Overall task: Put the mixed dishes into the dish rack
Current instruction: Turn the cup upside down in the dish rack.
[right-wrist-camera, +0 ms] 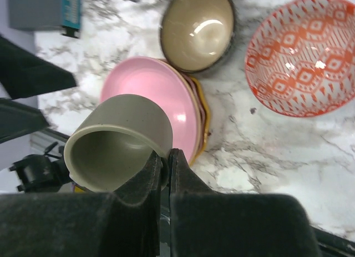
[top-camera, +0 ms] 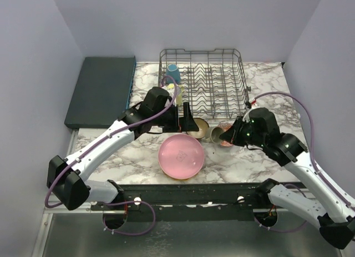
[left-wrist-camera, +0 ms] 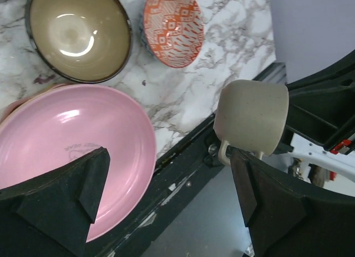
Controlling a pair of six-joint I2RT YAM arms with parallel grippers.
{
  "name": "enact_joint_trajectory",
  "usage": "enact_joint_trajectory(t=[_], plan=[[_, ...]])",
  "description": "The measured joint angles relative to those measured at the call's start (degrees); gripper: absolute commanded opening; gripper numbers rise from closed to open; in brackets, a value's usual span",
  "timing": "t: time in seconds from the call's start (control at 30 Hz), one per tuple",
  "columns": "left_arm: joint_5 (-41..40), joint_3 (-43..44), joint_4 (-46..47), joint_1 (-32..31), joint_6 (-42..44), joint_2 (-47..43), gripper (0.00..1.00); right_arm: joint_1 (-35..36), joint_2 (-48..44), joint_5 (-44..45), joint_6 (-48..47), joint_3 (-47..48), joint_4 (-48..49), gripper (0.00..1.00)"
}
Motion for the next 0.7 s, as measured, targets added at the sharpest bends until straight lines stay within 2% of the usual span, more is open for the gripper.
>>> enact_joint_trajectory(t=[0.5, 0.7], plan=[[16.79, -3.87, 13.14, 4.37, -10.16, -5.09, 0.99, 0.02, -9.01, -7.45, -2.97, 0.98, 9.42, 0.01], [23.23, -8.0, 24.44, 6.8, -18.62, -8.41, 0.99, 0.0, -11.37, -11.63, -4.28, -0.35, 16.61, 0.01]])
